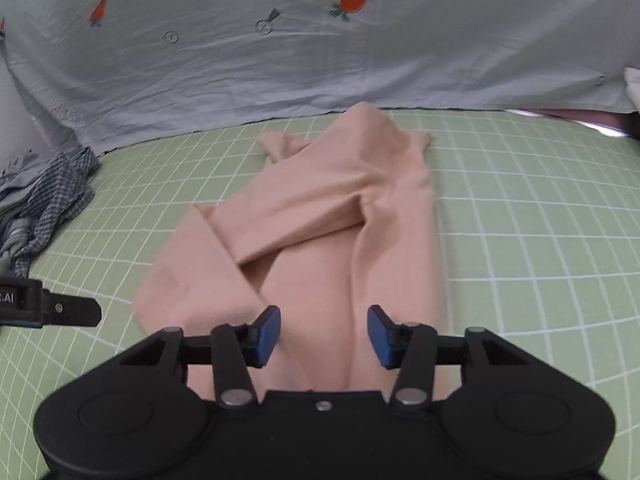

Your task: Fold clothes

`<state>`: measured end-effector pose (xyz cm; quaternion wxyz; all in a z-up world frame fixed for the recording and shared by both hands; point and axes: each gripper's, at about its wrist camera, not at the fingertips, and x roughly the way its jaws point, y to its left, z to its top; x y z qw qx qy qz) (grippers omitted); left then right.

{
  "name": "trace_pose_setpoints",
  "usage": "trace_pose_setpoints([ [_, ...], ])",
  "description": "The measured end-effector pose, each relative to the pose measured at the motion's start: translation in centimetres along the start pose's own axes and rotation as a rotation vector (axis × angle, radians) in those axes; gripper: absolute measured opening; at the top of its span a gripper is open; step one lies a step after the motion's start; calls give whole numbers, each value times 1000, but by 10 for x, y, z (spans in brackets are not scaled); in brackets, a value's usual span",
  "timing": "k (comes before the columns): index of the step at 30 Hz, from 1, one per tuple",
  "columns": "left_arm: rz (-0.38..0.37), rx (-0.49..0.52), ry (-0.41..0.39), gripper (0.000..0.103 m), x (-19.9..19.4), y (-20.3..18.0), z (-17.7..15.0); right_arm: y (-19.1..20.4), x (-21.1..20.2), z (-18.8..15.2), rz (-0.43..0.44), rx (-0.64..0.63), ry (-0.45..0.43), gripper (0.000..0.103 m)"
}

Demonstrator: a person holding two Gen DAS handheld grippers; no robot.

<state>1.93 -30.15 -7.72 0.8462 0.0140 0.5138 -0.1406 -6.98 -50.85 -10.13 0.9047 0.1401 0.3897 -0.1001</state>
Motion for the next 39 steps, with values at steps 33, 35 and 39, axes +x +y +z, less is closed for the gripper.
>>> trace_pose_setpoints([
  [33,-64,204,118,100,-51,-52,-158,-31,-128,-142,7,137,60,3],
  [35,-59,217,119,100,-49,-54,-162,-34,-133,-151,1,144,71,3],
  [39,-53,222,111,100,-46,-55,-168,-36,-136,-157,-11,136,72,6],
])
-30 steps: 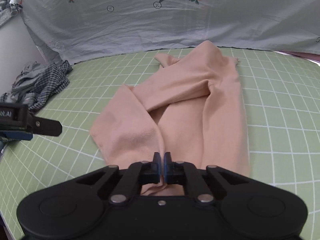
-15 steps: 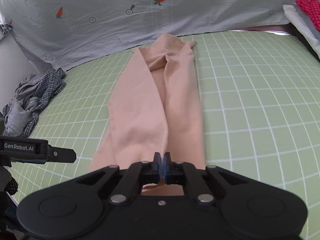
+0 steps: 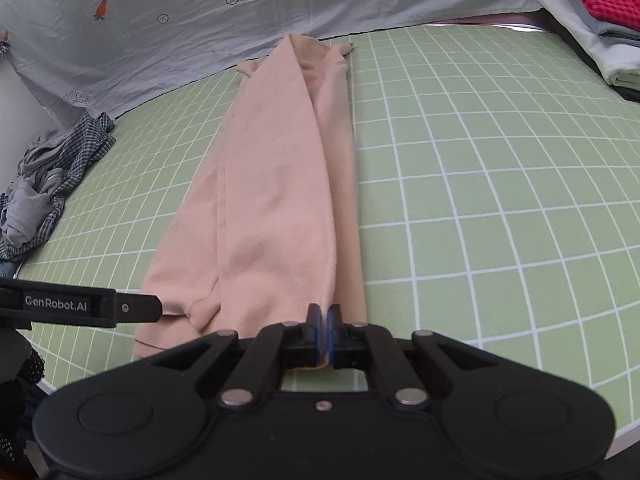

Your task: Fold clothes

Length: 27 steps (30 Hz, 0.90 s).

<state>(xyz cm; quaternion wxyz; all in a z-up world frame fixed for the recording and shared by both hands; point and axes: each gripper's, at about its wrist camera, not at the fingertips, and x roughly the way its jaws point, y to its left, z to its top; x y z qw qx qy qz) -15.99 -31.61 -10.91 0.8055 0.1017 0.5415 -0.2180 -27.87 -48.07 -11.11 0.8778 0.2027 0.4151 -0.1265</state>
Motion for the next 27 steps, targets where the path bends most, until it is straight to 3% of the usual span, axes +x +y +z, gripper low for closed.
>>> trace_pose_setpoints([
  [2,-5,-6,-7,100,1,0,2,2,0,1,-26,-13,-8,19],
  [4,-8,-12,-8,100,5,-2,2,3,0,3,-48,-21,-21,54],
  [12,-25,-21,-18,100,18,-12,3,13,18,12,-36,-68,1,66],
  [19,-88,-44,-20,98,25,-13,1,16,34,13,-52,-96,34,68],
  [21,-102,-38,-22,95,26,-13,0,15,35,12,-52,-98,33,68],
  [23,-107,-2,-39,85,25,-17,0,17,34,10,-49,-119,30,66],
  [25,-129,16,-45,71,22,-18,-1,19,32,7,-25,-145,26,48],
  [27,-175,1,-32,67,16,-15,-2,19,31,6,24,-147,30,27],
])
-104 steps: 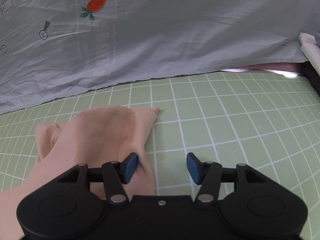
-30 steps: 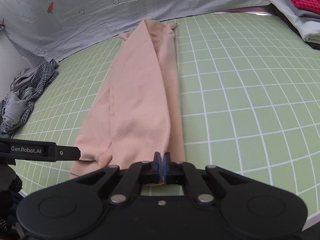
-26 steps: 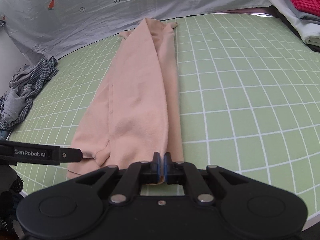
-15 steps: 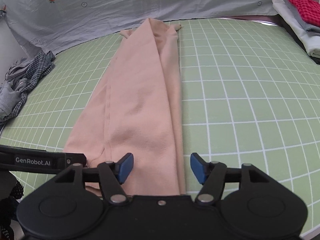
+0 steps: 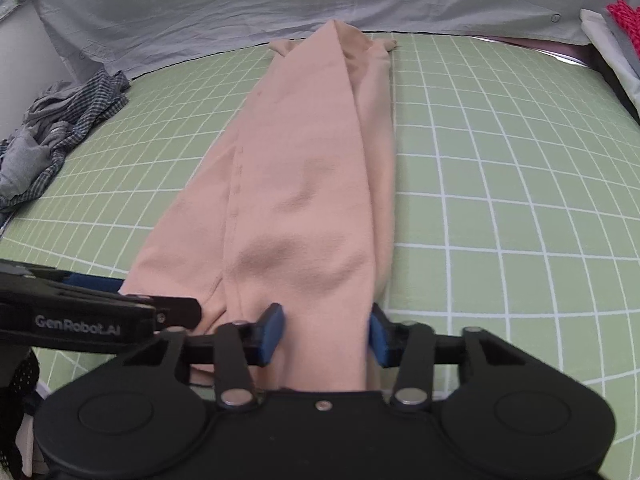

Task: Fold clothes
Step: 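Grasp the top's end with both grippers and fold it toward the collar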

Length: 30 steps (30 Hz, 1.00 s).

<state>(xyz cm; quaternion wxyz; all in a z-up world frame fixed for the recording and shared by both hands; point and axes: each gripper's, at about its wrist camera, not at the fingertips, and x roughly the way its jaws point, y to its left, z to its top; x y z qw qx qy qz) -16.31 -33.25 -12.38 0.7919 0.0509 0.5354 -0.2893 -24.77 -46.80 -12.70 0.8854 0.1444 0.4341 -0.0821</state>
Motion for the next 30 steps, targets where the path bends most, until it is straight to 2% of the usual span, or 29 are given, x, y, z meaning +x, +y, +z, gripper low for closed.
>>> trace_pose_setpoints([
  [1,-23,-9,6,64,-3,1,0,0,0,0,20,5,1,24],
  [3,-69,-26,18,49,-9,4,-1,-2,-1,1,28,13,5,21],
  [5,-114,-44,30,21,-15,6,-2,-4,-3,1,38,18,17,18],
  [7,-160,-61,41,18,-20,9,-3,-7,-8,-1,67,47,39,16],
  [11,-252,-96,65,17,-32,13,-5,-9,-36,-11,143,70,58,16],
  [14,-318,-115,-18,17,-60,15,20,-15,-67,0,214,61,6,16],
  [18,-397,-136,-147,17,-98,17,57,-30,-97,38,287,90,-103,15],
  [21,-421,-143,-257,17,-113,14,95,-36,-107,77,313,97,-206,15],
  [24,-409,-142,-337,16,-115,11,128,-38,-105,113,314,84,-305,15],
  [27,-401,-145,-389,16,-112,12,158,-40,-96,144,308,88,-369,15],
  [30,-395,-160,-407,16,-108,25,183,-43,-82,172,298,88,-409,15],
])
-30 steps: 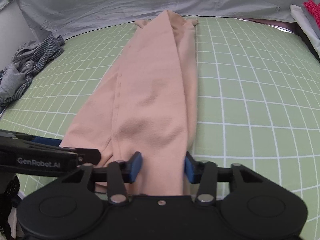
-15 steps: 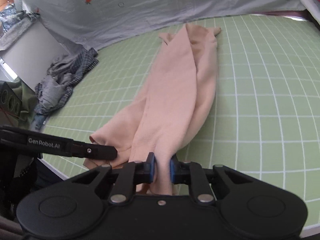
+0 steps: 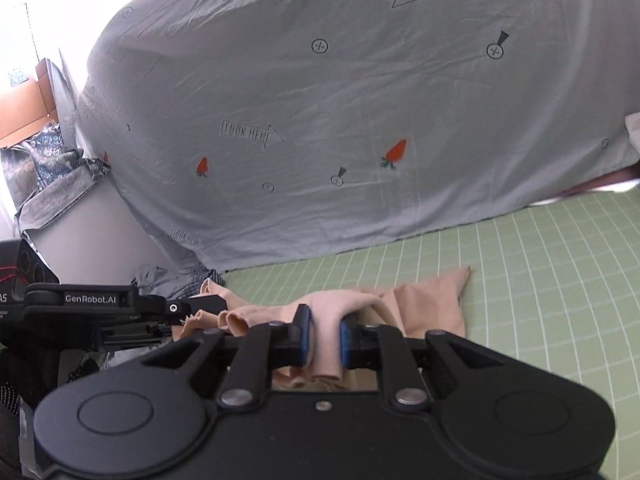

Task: Fold clothes
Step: 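Grasp the top's end with both grippers and fold it toward the collar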

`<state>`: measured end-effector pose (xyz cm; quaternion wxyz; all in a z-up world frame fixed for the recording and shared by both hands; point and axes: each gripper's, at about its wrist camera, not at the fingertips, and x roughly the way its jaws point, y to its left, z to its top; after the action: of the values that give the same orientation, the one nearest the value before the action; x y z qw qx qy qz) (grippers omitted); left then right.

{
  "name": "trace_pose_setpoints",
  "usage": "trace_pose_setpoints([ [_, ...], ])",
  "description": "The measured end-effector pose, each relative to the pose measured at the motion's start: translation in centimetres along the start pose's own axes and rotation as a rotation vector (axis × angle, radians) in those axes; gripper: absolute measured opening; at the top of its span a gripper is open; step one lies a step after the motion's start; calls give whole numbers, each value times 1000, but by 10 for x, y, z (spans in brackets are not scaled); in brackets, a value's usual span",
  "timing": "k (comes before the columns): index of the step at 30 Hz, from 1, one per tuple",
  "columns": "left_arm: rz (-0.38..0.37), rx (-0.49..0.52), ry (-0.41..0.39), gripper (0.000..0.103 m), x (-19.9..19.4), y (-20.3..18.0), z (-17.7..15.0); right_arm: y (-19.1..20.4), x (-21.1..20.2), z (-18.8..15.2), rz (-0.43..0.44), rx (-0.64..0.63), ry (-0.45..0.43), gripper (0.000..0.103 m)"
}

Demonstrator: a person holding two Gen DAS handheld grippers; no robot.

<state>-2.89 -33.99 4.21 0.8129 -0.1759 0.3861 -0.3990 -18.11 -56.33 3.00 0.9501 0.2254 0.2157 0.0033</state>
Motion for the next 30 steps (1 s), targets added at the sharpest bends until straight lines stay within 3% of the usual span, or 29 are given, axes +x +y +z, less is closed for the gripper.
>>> trace_pose_setpoints([
  [6,43,-11,37,16,66,27,25,-26,59,21,-33,23,20,15],
  [14,198,-67,209,17,180,84,23,-85,167,9,-151,105,185,16],
  [17,243,-111,245,17,201,103,11,-98,194,-1,-190,137,239,16],
  [22,239,-115,249,22,207,112,11,-107,219,-10,-236,162,302,21],
  [24,256,-103,238,31,209,111,18,-110,228,-12,-250,170,322,22],
  [25,268,-100,225,47,209,110,22,-112,230,-7,-248,172,322,24],
  [26,292,-96,196,75,205,108,26,-113,230,-2,-247,176,313,25],
  [27,319,-93,162,87,201,106,30,-115,228,4,-248,186,288,33],
  [28,334,-94,129,93,194,106,33,-116,226,10,-263,192,257,54],
  [30,356,-101,63,95,181,107,39,-116,217,23,-343,183,171,81],
])
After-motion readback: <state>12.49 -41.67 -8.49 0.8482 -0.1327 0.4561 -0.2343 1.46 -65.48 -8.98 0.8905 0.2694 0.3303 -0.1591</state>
